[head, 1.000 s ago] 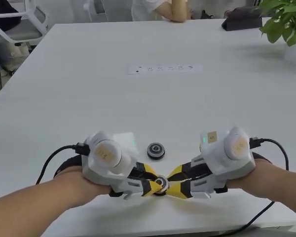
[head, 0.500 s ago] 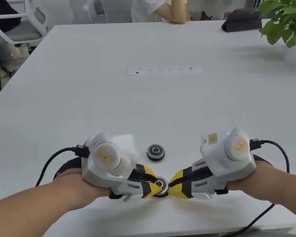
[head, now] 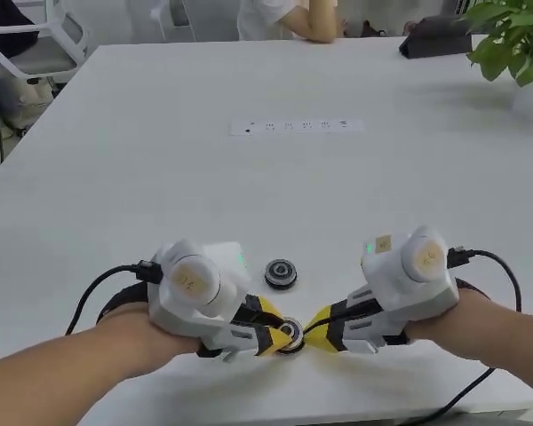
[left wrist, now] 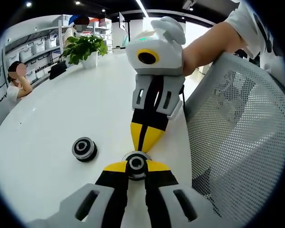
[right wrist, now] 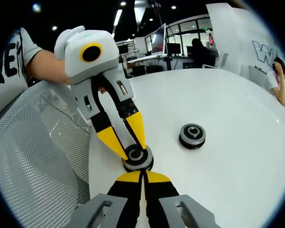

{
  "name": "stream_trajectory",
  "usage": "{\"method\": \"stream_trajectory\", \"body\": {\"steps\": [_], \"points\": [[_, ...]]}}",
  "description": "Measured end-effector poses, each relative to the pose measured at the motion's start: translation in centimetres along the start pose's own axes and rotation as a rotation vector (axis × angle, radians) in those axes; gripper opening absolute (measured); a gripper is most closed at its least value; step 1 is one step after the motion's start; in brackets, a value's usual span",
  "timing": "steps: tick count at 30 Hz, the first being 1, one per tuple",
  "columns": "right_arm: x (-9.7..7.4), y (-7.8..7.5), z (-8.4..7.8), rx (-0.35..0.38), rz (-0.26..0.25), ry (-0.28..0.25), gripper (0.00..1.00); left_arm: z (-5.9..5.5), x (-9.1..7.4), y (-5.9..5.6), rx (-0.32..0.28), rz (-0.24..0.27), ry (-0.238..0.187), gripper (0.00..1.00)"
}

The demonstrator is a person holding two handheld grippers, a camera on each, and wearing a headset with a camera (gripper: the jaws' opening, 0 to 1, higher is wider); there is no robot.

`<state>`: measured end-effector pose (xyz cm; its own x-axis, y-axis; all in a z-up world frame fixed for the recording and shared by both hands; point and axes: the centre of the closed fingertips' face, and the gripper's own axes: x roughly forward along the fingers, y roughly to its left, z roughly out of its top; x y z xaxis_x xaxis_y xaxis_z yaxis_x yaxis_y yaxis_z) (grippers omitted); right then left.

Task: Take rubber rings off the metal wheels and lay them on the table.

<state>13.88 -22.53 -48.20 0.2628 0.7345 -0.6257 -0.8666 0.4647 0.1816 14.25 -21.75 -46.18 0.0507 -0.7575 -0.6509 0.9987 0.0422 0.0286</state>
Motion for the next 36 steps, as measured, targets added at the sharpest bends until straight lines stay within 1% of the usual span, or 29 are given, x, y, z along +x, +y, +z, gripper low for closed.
{"method": "stream_trajectory", "body": {"steps": [2,3,4,6,12,14,15,16,17,20,29,36], "points": [[-0.2,-0.4,-0.2,0.035,-0.013,0.003,0.0,0.0,0.0,0.0,0.0,0.001,0.001,0.07],[-0.2,-0.4,0.0,0.05,-0.006,-0.016,0.0,0.0,0.0,0.0,0.001,0.002,0.001,0.07],[-0.3,-0.4,0.2,0.091,-0.005,-0.032,0.0,0.0,0.0,0.0,0.001,0.002,0.002,0.07],[-0.5,-0.5,0.2,0.099,-0.005,-0.037,0.0,0.0,0.0,0.0,0.001,0.003,0.003,0.07],[-0.7,-0.5,0.5,0.175,0.006,-0.07,0.0,0.0,0.0,0.0,0.001,0.004,0.003,0.07],[-0.7,-0.6,0.6,0.203,0.009,-0.086,0.0,0.0,0.0,0.0,0.0,0.005,0.004,0.07],[-0.8,-0.5,0.8,0.226,0.015,-0.101,0.0,0.0,0.0,0.0,0.0,0.006,0.004,0.07],[-0.8,-0.4,1.3,0.25,0.023,-0.127,0.0,0.0,0.0,0.0,0.0,0.006,0.005,0.07],[-0.9,-0.6,1.0,0.246,0.019,-0.114,0.0,0.0,0.0,0.0,-0.001,0.006,0.005,0.07],[-0.9,-0.3,1.2,0.273,0.029,-0.13,0.0,0.0,0.0,0.0,-0.003,0.007,0.005,0.07],[-0.9,-0.2,1.4,0.289,0.04,-0.144,0.0,0.0,0.0,0.0,-0.006,0.013,0.012,0.07],[-0.9,-0.1,1.6,0.279,0.04,-0.14,0.0,0.0,0.0,0.1,-0.008,0.014,0.014,0.07]]}}
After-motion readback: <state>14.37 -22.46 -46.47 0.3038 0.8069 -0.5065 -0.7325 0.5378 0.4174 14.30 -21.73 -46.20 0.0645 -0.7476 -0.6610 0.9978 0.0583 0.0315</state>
